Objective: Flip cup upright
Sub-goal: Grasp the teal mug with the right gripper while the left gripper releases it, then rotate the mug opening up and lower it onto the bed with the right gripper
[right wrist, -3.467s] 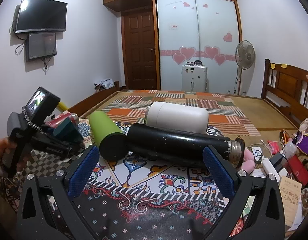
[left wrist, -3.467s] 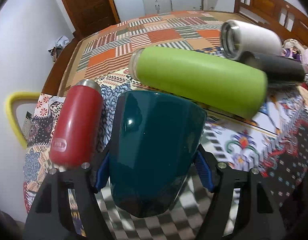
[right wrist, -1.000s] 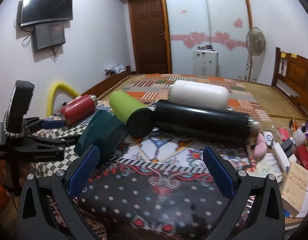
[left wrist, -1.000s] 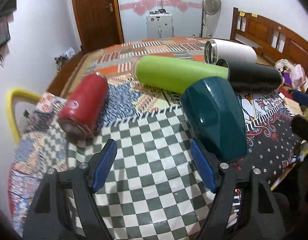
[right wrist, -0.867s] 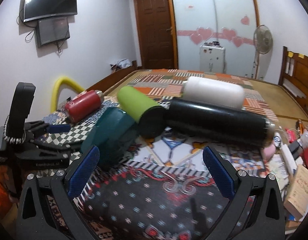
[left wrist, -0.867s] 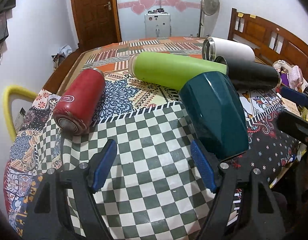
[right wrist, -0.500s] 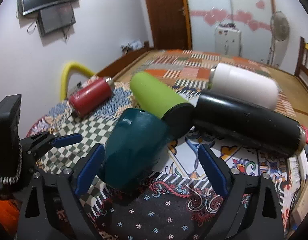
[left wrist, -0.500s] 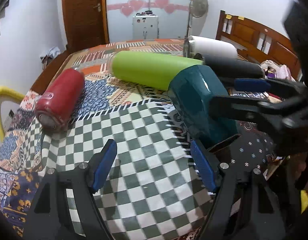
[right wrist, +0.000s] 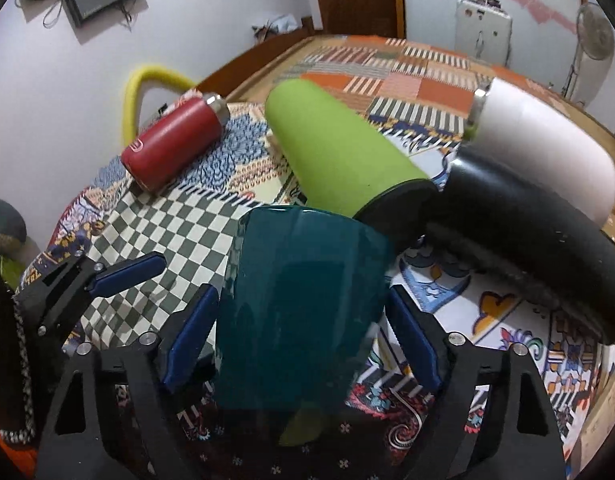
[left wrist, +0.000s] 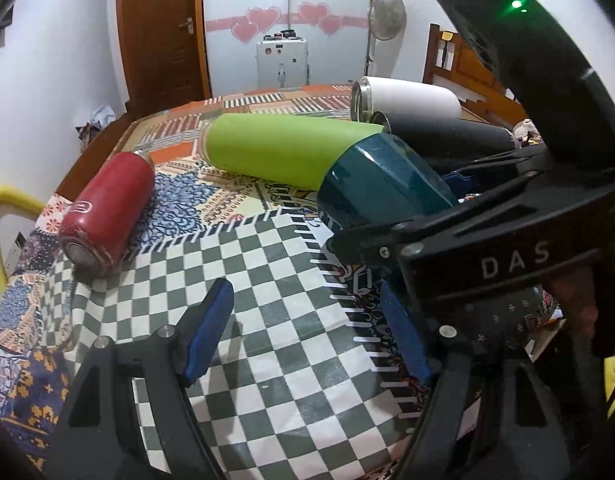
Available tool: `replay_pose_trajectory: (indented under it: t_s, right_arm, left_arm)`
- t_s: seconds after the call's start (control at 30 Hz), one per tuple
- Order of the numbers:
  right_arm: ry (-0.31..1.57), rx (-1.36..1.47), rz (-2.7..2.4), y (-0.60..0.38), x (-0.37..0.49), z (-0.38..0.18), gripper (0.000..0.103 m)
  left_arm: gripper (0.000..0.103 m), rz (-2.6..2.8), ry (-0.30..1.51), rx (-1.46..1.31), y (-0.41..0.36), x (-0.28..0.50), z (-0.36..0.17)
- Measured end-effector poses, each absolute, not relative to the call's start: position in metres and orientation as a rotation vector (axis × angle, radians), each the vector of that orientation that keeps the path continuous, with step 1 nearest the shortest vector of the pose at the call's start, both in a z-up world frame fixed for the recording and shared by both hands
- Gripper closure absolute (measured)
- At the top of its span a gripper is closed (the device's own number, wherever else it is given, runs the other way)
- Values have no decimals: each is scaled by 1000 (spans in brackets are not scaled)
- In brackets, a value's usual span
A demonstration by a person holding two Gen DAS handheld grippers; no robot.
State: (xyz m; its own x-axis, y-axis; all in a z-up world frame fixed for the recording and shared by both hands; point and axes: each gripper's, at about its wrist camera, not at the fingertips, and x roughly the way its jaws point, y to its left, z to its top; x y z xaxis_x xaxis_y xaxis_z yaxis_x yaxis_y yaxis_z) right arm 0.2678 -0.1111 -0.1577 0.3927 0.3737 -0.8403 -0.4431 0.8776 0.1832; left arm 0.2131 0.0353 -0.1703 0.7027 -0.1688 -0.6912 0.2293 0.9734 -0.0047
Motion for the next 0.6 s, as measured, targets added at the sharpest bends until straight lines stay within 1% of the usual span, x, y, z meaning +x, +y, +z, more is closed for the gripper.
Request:
replay_pose_trajectory:
  t_s: [0.27, 0.5, 0.6]
  right_arm:
    - [1010, -50, 530, -126, 253, -148, 28]
    - [903, -35, 517, -142, 230, -129, 30]
    - [843, -46, 504, -145, 225, -123, 31]
  left_arm:
    - [27, -165, 725, 54, 53, 201, -157]
    - [27, -116, 667, 17, 63, 190, -137]
    - [24, -110, 648, 8, 63, 188, -130]
